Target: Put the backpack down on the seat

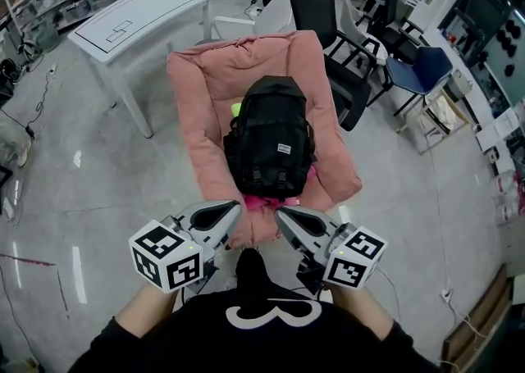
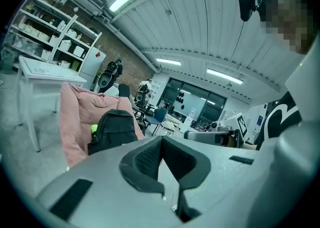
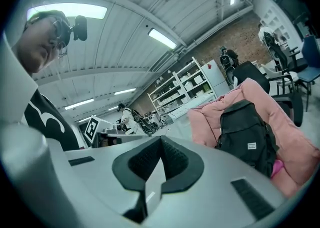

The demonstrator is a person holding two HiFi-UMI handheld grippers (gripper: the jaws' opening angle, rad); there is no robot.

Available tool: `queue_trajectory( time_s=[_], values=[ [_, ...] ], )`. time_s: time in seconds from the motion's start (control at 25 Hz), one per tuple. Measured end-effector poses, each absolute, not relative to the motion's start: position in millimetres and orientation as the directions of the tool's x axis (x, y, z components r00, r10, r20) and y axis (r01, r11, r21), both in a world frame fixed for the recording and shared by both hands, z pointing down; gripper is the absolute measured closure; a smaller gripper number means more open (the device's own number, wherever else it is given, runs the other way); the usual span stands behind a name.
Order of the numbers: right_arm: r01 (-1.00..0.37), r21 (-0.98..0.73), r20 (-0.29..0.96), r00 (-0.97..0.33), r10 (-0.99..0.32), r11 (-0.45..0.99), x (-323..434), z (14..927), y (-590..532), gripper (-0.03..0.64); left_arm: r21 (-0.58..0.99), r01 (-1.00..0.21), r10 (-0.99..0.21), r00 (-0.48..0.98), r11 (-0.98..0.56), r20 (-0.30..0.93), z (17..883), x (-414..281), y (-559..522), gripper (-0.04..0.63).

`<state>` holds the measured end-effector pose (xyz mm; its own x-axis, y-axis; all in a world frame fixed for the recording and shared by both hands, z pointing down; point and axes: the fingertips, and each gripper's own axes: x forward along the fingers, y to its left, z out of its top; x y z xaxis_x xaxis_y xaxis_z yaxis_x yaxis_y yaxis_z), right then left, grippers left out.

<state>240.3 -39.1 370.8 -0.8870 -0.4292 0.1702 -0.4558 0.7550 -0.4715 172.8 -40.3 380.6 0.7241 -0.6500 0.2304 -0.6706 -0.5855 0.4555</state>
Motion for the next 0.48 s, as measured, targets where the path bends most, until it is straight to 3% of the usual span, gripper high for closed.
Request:
queue_trajectory(
  time_s=[0.48],
  values=[
    [-0.442,-0.493,0.188,-0.895,-0.404,0.750,231,386,-41,0.613,0.444,-0.697,-0.658,0.704,-0.564,0.268,392,166,-36,0.589]
  ],
)
